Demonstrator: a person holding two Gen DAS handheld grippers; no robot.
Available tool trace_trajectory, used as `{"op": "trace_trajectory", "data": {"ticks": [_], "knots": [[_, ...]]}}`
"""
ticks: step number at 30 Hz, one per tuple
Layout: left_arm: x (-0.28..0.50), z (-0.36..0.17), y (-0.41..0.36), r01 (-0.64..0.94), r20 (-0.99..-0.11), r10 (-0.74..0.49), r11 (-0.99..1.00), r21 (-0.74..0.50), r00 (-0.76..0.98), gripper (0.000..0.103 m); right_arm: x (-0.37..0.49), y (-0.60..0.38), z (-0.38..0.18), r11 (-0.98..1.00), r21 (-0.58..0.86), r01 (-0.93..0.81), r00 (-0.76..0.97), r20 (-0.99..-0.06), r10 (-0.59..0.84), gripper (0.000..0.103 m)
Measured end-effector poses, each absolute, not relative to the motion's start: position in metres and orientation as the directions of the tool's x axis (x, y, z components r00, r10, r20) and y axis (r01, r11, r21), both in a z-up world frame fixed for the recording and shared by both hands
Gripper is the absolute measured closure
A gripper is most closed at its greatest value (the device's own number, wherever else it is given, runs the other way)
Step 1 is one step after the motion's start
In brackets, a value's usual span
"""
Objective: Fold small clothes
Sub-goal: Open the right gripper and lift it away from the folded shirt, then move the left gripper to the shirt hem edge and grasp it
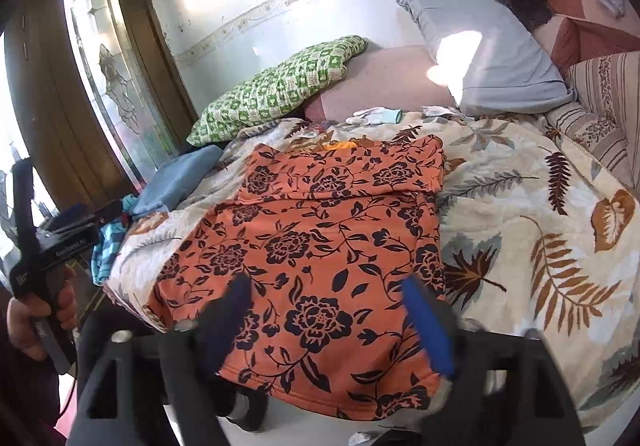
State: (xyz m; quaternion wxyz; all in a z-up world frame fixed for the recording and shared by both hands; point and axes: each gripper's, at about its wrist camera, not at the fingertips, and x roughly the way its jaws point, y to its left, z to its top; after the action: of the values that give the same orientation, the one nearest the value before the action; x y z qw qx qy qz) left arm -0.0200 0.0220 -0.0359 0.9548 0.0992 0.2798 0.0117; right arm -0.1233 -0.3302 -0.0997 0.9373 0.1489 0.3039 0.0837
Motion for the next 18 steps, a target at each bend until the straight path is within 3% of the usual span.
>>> {"op": "trace_trajectory", "data": {"ticks": [8,18], "knots": [[-0.005,-0.071,0.056,-0.032,-0.645,0.125,0.988,0.153,0.754,0.000,-0.122,-0.344,-0.120,0.935,0.355,-0.016,0.773,-0.589,0.237,0.020],[0.017,-0.087,0.138,-0.242,-0.713,0.254,0.963,0.122,0.654,0.000,-0.117,-0.359,-0.143,0.935,0.353,0.038,0.732,-0.646,0.214,0.020]]}}
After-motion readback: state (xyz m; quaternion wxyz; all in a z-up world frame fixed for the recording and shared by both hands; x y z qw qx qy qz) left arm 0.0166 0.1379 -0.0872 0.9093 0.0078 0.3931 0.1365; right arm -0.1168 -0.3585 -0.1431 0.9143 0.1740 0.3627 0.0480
